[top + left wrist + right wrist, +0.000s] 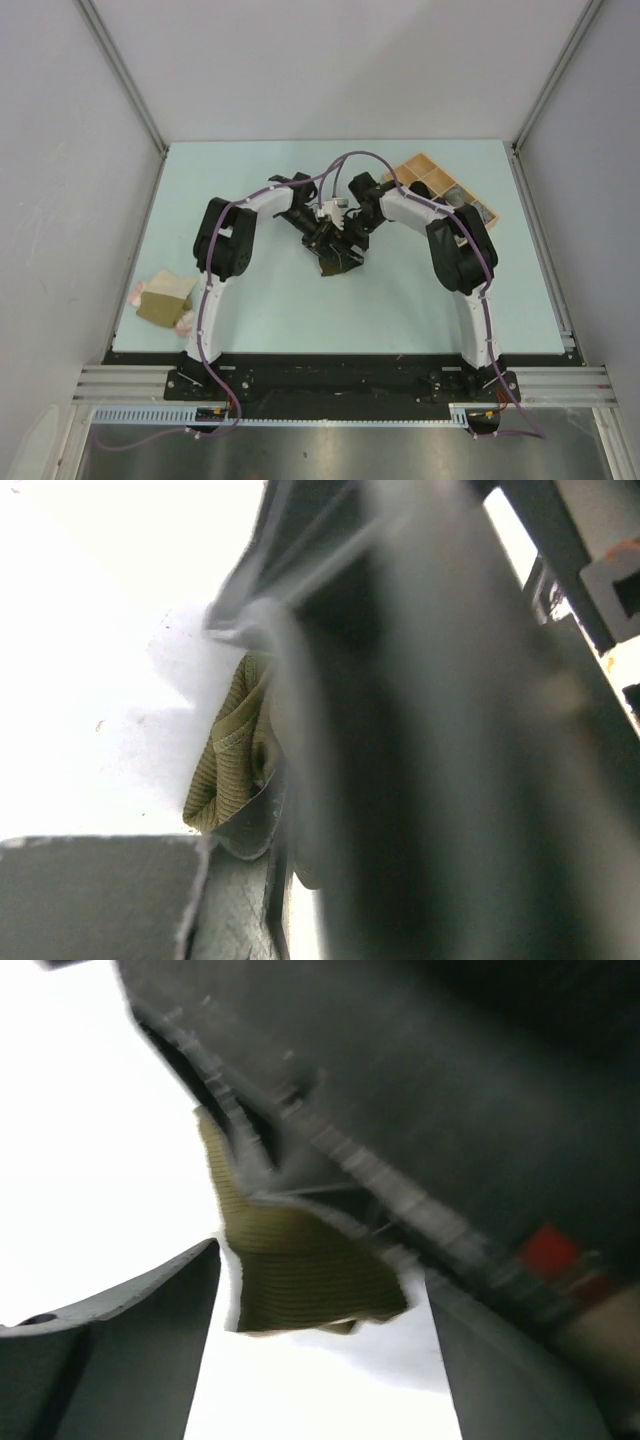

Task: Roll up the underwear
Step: Roll the underwear to the center of the board.

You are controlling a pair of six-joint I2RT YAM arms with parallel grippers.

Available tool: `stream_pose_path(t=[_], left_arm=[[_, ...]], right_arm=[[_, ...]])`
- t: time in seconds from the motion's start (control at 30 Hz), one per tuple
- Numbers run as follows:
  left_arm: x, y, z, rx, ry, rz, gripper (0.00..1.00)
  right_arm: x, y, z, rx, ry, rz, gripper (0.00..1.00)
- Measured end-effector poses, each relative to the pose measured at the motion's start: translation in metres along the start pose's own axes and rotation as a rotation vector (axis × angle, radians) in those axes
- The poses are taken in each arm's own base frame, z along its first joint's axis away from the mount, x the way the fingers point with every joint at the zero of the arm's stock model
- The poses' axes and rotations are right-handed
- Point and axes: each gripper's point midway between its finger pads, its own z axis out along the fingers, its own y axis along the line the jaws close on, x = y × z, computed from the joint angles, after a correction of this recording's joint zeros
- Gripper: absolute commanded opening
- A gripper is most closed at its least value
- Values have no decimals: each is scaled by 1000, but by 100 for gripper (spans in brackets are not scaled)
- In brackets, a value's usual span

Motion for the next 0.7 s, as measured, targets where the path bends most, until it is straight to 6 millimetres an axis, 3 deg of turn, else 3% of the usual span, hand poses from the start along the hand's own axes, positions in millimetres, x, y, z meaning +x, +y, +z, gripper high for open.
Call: stream_pose_path(t=[0.03, 0.7], left_arm=[[0, 0, 0, -2, 0, 7, 18], [-1, -1, 1, -37, -10, 48, 17]], right_arm=[[1, 4, 0, 7, -16, 12, 99], [25, 17, -28, -7, -153, 213, 100]])
